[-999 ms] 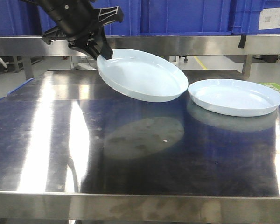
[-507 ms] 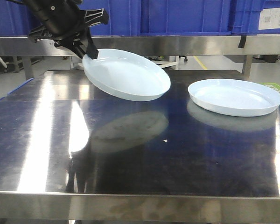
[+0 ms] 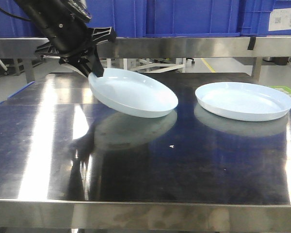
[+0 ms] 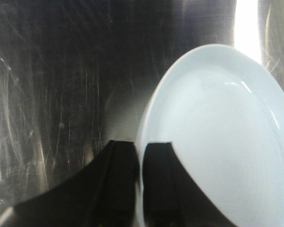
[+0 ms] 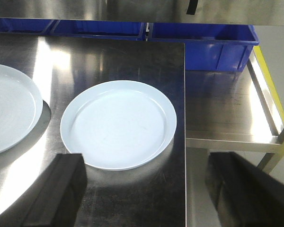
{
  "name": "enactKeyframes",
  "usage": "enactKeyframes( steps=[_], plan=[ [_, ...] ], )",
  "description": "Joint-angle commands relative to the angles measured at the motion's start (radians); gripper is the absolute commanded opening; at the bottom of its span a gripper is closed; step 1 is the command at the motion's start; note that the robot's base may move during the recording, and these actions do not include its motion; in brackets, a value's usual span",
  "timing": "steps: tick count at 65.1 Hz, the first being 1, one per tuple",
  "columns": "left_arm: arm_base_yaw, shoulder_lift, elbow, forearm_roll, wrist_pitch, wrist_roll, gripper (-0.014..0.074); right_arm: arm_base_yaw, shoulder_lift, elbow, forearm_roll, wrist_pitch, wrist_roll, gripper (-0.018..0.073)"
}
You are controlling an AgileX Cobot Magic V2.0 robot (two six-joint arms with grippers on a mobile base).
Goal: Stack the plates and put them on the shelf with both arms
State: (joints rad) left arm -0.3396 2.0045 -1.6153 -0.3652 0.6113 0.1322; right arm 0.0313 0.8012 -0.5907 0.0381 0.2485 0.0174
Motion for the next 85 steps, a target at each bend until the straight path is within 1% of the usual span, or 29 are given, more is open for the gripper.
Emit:
enactKeyframes(
  steps=[1, 4, 8, 18, 22, 24, 27, 29, 30, 31, 34, 40, 50, 55, 58, 69, 81, 85],
  plan=[
    [0.003, -0.060, -0.032, -0.023, -0.044, -0.004, 0.0367, -0.003, -0.003, -0.038, 0.000, -0.089, -0.007, 0.0624],
    [0.003, -0.060, -0.032, -0.023, -0.044, -0.004, 0.0412, -0.003, -0.003, -0.038, 0.000, -0.089, -0.007, 0.0624],
    [0.003, -0.060, -0.032, -0.023, -0.044, -0.004, 0.0445, -0.003, -0.003, -0.038, 0.000, -0.089, -0.007, 0.0624],
    [0.003, -0.062, -0.036, -0.023, -0.039, -0.004, 0.0437, -0.003, -0.003, -0.038, 0.000, -0.089, -0.007, 0.0624],
    [0.003, -0.069, -0.047, -0.023, -0.027, -0.004, 0.0395, -0.003, -0.003, -0.038, 0.000, -0.089, -0.007, 0.0624],
    [0.003, -0.073, -0.055, -0.024, -0.025, -0.004, 0.0338, -0.003, -0.003, -0.038, 0.000, -0.089, -0.007, 0.0624],
    [0.003, -0.086, -0.063, -0.030, -0.023, -0.004, 0.0235, -0.003, -0.003, -0.038, 0.000, -0.089, -0.007, 0.0624],
    [0.003, -0.095, -0.068, -0.031, -0.023, -0.004, 0.0151, -0.003, -0.003, -0.038, 0.000, -0.089, -0.007, 0.0624],
    [0.003, -0.100, -0.074, -0.031, -0.023, -0.004, 0.0085, -0.003, -0.003, -0.038, 0.000, -0.089, -0.007, 0.0624],
    [0.003, -0.106, -0.076, -0.031, -0.029, -0.004, 0.0061, -0.003, -0.003, -0.038, 0.000, -0.089, -0.007, 0.0624],
    [0.003, -0.129, -0.079, -0.031, -0.046, -0.004, 0.0113, -0.003, -0.003, -0.038, 0.000, -0.089, -0.007, 0.0624],
    [0.010, -0.190, -0.079, -0.039, -0.061, -0.005, 0.0094, -0.003, -0.003, -0.038, 0.000, -0.089, -0.007, 0.0624],
    [0.039, -0.300, -0.077, -0.051, -0.009, -0.005, 0.0094, -0.003, -0.003, -0.038, 0.000, -0.089, -0.007, 0.0624],
    [0.047, -0.367, -0.044, -0.049, -0.018, -0.005, 0.0094, -0.003, -0.003, -0.038, 0.000, -0.089, -0.007, 0.0624],
    [0.046, -0.414, -0.015, -0.045, -0.041, -0.005, 0.0094, -0.003, -0.003, -0.038, 0.000, -0.089, -0.007, 0.0624],
    [0.048, -0.599, 0.188, -0.042, -0.198, -0.005, 0.0094, -0.003, -0.003, -0.038, 0.000, -0.089, -0.007, 0.0624],
    [0.048, -0.809, 0.503, -0.042, -0.372, -0.005, 0.0094, -0.003, -0.003, -0.038, 0.000, -0.088, -0.007, 0.0624],
    [0.048, -0.885, 0.643, -0.039, -0.450, -0.003, 0.0094, -0.003, -0.003, -0.038, 0.000, -0.088, -0.007, 0.0624]
  ],
)
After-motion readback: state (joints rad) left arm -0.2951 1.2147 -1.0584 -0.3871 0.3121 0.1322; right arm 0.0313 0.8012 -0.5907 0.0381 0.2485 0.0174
